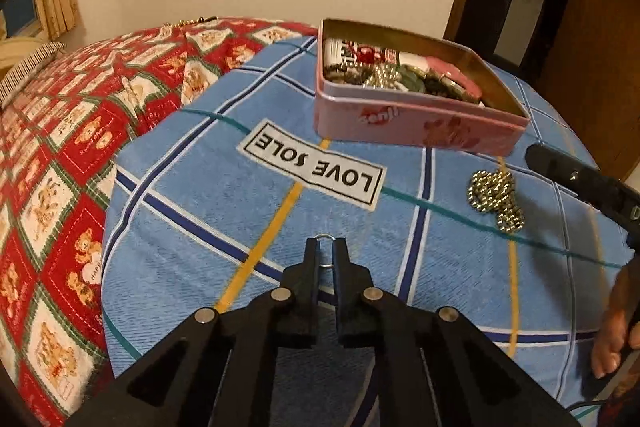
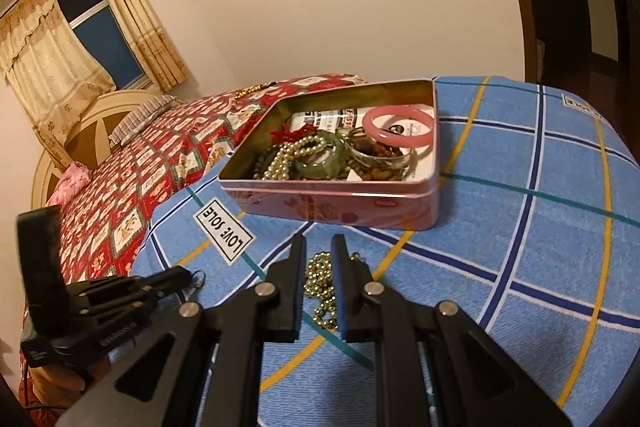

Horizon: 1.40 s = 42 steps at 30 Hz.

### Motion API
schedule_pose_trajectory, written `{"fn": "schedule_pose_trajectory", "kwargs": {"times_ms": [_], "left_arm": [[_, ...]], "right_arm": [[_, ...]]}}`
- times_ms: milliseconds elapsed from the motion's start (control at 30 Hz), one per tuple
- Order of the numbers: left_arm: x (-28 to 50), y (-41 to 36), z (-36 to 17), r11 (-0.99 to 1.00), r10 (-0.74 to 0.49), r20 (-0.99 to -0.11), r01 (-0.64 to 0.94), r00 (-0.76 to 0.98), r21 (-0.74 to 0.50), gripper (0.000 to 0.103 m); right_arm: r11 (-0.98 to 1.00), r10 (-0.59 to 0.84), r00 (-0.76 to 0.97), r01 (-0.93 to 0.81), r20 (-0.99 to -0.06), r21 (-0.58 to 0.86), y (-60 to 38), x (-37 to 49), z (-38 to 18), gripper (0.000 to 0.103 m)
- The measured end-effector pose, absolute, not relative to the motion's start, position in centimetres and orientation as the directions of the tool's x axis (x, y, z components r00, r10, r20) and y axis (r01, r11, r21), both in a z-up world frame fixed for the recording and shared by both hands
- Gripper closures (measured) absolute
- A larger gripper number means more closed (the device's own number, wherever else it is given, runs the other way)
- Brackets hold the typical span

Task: Organize jewelry
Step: 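Grasp the gold bead chain with the right tool while the left tool grasps the silver ring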

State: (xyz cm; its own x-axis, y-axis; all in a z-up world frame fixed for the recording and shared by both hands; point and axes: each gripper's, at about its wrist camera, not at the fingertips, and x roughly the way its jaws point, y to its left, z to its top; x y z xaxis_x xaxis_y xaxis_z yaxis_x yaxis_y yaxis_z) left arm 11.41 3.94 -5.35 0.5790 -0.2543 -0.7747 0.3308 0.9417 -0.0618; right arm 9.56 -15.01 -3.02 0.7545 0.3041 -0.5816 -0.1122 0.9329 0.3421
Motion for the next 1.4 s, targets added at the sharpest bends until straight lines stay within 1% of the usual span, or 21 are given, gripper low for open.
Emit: {"fn": "schedule_pose_trajectory", "kwargs": {"times_ms": [33,67,100,133,233,333,500,533,567,600,633,900,1033,1100,1167,1200,1267,1300,1333,1400], "left_arm": [[11.4,4.0,-5.4,0.942,-0.251,-0.774,0.33,0.581,-0.057,0.083],[11.4,4.0,-5.5,0.943,-0.246,-0.777,0.327,0.579,-0.054,0.068],[11.5,4.1,-5.6,0.945,-0.242,-0.781,0.323,0.575,-0.055,0.061],[11.5,4.2,-5.6,0.945,-0.247,-0.78,0.321,0.575,-0.063,0.055],[11.2,4.6,-5.4,0.945,-0.26,-0.769,0.316,0.584,-0.08,0.054],[11.4,4.5,-5.7,0.941,-0.27,-0.778,0.328,0.567,-0.088,0.054],[11.5,3.8,-5.9,0.933,-0.267,-0.79,0.354,0.553,-0.068,0.055],[11.5,3.8,-5.9,0.934,-0.264,-0.79,0.352,0.554,-0.065,0.06],[11.5,3.8,-5.9,0.936,-0.255,-0.789,0.346,0.558,-0.058,0.07],[11.6,3.9,-5.9,0.94,-0.245,-0.789,0.338,0.563,-0.05,0.075],[11.6,4.0,-5.9,0.941,-0.242,-0.79,0.335,0.564,-0.049,0.083],[11.0,3.3,-5.9,0.928,-0.25,-0.782,0.372,0.571,-0.024,0.083],[10.0,3.1,-4.9,0.924,-0.254,-0.74,0.382,0.623,0.004,0.083],[9.6,3.6,-4.3,0.927,-0.269,-0.712,0.374,0.649,-0.009,0.083],[9.3,4.2,-3.7,0.933,-0.284,-0.68,0.358,0.676,-0.033,0.083],[9.1,4.6,-3.3,0.935,-0.293,-0.658,0.35,0.693,-0.048,0.083],[9.0,4.9,-2.9,0.939,-0.3,-0.633,0.338,0.714,-0.065,0.083],[9.1,5.0,-2.7,0.94,-0.304,-0.625,0.334,0.719,-0.073,0.083],[9.1,5.1,-2.6,0.94,-0.307,-0.62,0.332,0.722,-0.079,0.083],[9.2,5.0,-2.7,0.94,-0.31,-0.62,0.332,0.721,-0.084,0.083]], "right_arm": [[0.933,0.305,0.754,-0.113,-0.582,0.342,-15.0,9.6,-3.0,0.086],[0.933,0.304,0.754,-0.112,-0.582,0.342,-14.9,9.6,-3.0,0.086],[0.933,0.304,0.754,-0.111,-0.582,0.343,-14.9,9.5,-3.0,0.086],[0.932,0.305,0.755,-0.111,-0.581,0.346,-14.9,9.5,-3.0,0.086],[0.929,0.308,0.755,-0.107,-0.579,0.354,-15.1,9.6,-3.1,0.086],[0.927,0.307,0.756,-0.101,-0.579,0.36,-15.3,9.6,-3.1,0.086],[0.926,0.298,0.762,-0.085,-0.574,0.367,-15.8,9.6,-3.0,0.085],[0.925,0.297,0.764,-0.083,-0.573,0.37,-15.9,9.7,-3.0,0.086],[0.925,0.296,0.765,-0.081,-0.572,0.371,-15.9,9.5,-2.9,0.085],[0.925,0.295,0.766,-0.079,-0.572,0.372,-15.9,9.5,-2.9,0.085],[0.925,0.293,0.768,-0.076,-0.57,0.372,-16.0,9.5,-2.9,0.086],[0.925,0.268,0.787,-0.049,-0.555,0.377,-16.9,9.2,-2.7,0.086],[0.924,0.262,0.784,-0.036,-0.562,0.38,-17.5,9.3,-2.8,0.086],[0.92,0.266,0.782,-0.03,-0.564,0.392,-17.9,9.3,-2.9,0.085],[0.91,0.289,0.767,-0.035,-0.573,0.413,-18.1,9.6,-3.2,0.083],[0.905,0.305,0.756,-0.041,-0.578,0.424,-18.0,9.7,-3.4,0.079],[0.904,0.329,0.729,-0.061,-0.599,0.423,-17.2,10.1,-3.8,0.06],[0.912,0.328,0.714,-0.068,-0.619,0.405,-16.7,10.2,-4.1,0.035],[0.922,0.32,0.702,-0.075,-0.636,0.381,-16.0,10.3,-4.2,0.024],[0.939,0.305,0.697,-0.106,-0.649,0.327,-14.8,10.3,-4.3,0.025]]}}
